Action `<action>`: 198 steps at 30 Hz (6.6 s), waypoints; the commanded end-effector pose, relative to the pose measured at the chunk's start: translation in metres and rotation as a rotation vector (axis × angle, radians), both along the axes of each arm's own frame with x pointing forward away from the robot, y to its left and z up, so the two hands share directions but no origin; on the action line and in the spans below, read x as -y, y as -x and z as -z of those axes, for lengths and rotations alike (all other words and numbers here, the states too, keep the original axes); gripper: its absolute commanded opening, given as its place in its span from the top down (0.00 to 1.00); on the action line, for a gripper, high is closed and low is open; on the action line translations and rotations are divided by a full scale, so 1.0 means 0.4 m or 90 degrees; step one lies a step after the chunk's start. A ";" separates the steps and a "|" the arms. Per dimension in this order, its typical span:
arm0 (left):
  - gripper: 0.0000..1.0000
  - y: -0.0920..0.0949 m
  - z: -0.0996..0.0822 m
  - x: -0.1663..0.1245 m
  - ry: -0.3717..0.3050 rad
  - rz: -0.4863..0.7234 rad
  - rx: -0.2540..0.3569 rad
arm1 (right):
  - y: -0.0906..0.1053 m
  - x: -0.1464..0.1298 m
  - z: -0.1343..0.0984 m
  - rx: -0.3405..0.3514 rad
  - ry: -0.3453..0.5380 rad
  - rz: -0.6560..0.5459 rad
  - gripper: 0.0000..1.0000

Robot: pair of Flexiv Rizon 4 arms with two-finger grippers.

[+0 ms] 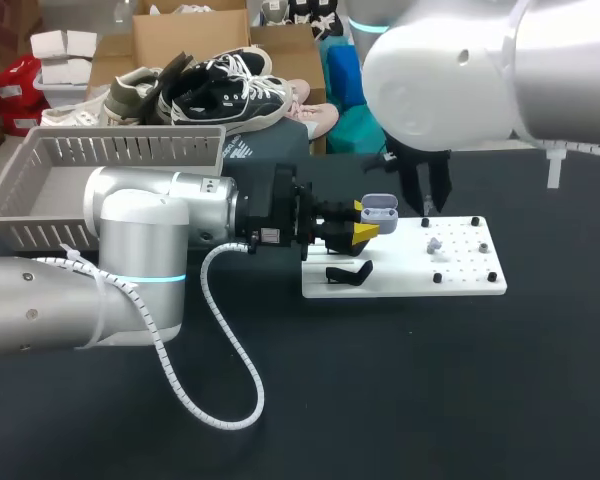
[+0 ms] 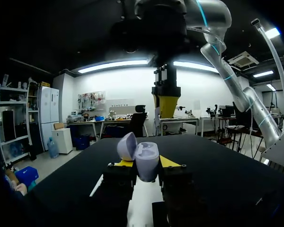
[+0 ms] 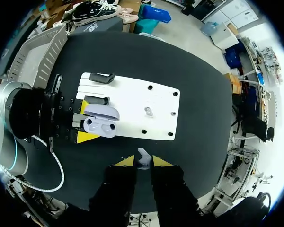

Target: Pick up each earbud case from the left stands, insert the matching earbuds, close the lid, and place the case in the box.

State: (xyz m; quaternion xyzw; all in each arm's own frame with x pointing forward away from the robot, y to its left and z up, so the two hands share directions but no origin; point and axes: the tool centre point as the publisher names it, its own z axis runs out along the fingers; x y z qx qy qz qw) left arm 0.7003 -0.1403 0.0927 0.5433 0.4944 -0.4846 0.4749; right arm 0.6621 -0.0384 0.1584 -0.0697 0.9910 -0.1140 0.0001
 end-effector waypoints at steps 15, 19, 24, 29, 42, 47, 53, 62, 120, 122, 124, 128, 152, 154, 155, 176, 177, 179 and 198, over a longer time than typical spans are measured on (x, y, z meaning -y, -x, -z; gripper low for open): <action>1.00 -0.004 0.001 0.000 0.000 0.003 0.000 | -0.014 -0.034 -0.036 -0.051 -0.042 0.260 1.00; 1.00 -0.004 0.001 0.000 0.000 0.003 0.000 | -0.001 -0.059 -0.029 -0.056 -0.048 0.261 1.00; 1.00 -0.004 0.001 0.000 0.000 0.003 0.000 | 0.002 -0.067 -0.025 -0.059 -0.053 0.256 1.00; 1.00 -0.004 0.001 0.000 0.000 0.003 0.000 | 0.002 -0.067 -0.025 -0.059 -0.053 0.256 1.00; 1.00 -0.004 0.001 0.000 0.000 0.003 0.000 | -0.016 -0.104 -0.036 -0.066 -0.044 0.312 1.00; 1.00 -0.004 0.001 0.000 0.000 0.003 0.000 | -0.025 -0.113 -0.034 -0.063 -0.035 0.313 1.00; 1.00 -0.004 0.001 0.000 0.000 0.003 0.000 | -0.030 -0.141 -0.037 -0.063 -0.037 0.302 1.00; 1.00 -0.004 0.001 0.000 0.000 0.003 0.000 | -0.034 -0.141 -0.011 -0.079 -0.031 0.298 1.00; 1.00 -0.004 0.001 0.000 0.000 0.003 0.000 | -0.076 -0.125 0.050 -0.092 0.016 0.288 1.00; 1.00 -0.004 0.001 0.000 0.000 0.003 0.000 | -0.076 -0.126 0.052 -0.093 0.018 0.287 1.00; 1.00 -0.004 0.001 0.000 0.000 0.003 0.000 | -0.075 -0.127 0.053 -0.093 0.019 0.286 1.00; 1.00 -0.004 0.001 0.000 0.000 0.003 0.000 | -0.073 -0.129 0.053 -0.095 0.018 0.285 1.00; 1.00 -0.004 0.001 0.000 0.000 0.003 0.000 | -0.038 -0.105 0.009 -0.078 -0.055 0.303 0.63; 1.00 -0.004 0.001 0.000 0.000 0.003 0.000 | -0.027 -0.096 -0.008 -0.065 -0.077 0.300 0.63; 1.00 -0.004 0.001 0.000 0.000 0.003 0.000 | -0.022 -0.092 -0.014 -0.055 -0.088 0.293 0.63; 1.00 -0.004 0.001 0.000 0.000 0.003 0.000 | -0.016 0.061 -0.039 0.092 -0.287 0.236 0.35; 1.00 -0.004 0.001 0.000 0.000 0.003 0.000 | -0.018 0.068 -0.034 0.095 -0.291 0.244 0.34; 1.00 -0.004 0.001 0.000 0.000 0.003 0.000 | -0.022 0.081 -0.020 0.099 -0.292 0.260 0.33; 1.00 0.006 -0.002 -0.008 0.005 0.010 0.023 | -0.062 0.066 0.131 0.072 -0.264 0.346 0.51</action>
